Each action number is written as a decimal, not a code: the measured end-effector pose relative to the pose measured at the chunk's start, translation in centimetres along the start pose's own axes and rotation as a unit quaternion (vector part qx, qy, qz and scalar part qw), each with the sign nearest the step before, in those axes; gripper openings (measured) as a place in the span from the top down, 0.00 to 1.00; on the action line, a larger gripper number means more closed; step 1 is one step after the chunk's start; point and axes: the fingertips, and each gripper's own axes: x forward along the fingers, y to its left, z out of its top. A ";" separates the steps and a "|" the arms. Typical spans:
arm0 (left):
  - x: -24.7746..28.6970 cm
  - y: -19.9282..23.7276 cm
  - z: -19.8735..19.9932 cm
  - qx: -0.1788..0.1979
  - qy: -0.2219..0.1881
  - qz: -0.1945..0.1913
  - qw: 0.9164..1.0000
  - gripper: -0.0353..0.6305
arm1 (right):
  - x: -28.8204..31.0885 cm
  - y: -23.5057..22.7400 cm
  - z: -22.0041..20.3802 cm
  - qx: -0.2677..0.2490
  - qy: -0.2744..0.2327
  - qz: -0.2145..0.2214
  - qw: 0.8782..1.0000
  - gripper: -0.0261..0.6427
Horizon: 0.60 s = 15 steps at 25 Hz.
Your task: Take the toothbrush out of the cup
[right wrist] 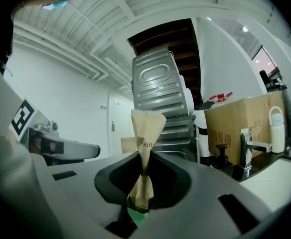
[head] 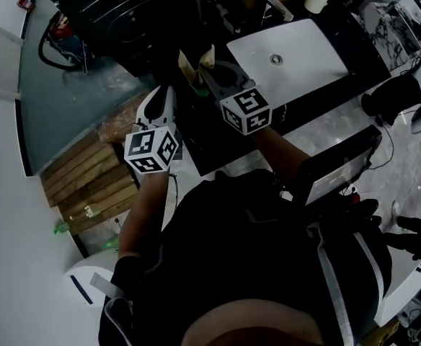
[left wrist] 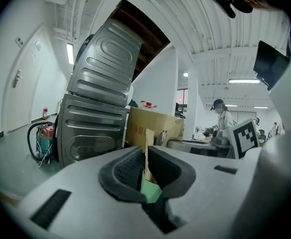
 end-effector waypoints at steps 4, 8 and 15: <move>0.0 -0.4 1.2 0.021 -0.012 -0.005 1.000 0.89 | -1.1 0.2 3.2 -0.005 -0.033 0.005 0.999 0.89; -0.7 -0.9 2.3 0.016 -0.033 -0.008 0.999 0.92 | -2.6 0.6 6.5 -0.010 -0.064 0.014 0.998 0.89; -1.5 -3.1 4.9 0.025 -0.060 -0.003 0.998 0.94 | -6.3 0.3 11.0 -0.009 -0.093 0.015 0.995 0.89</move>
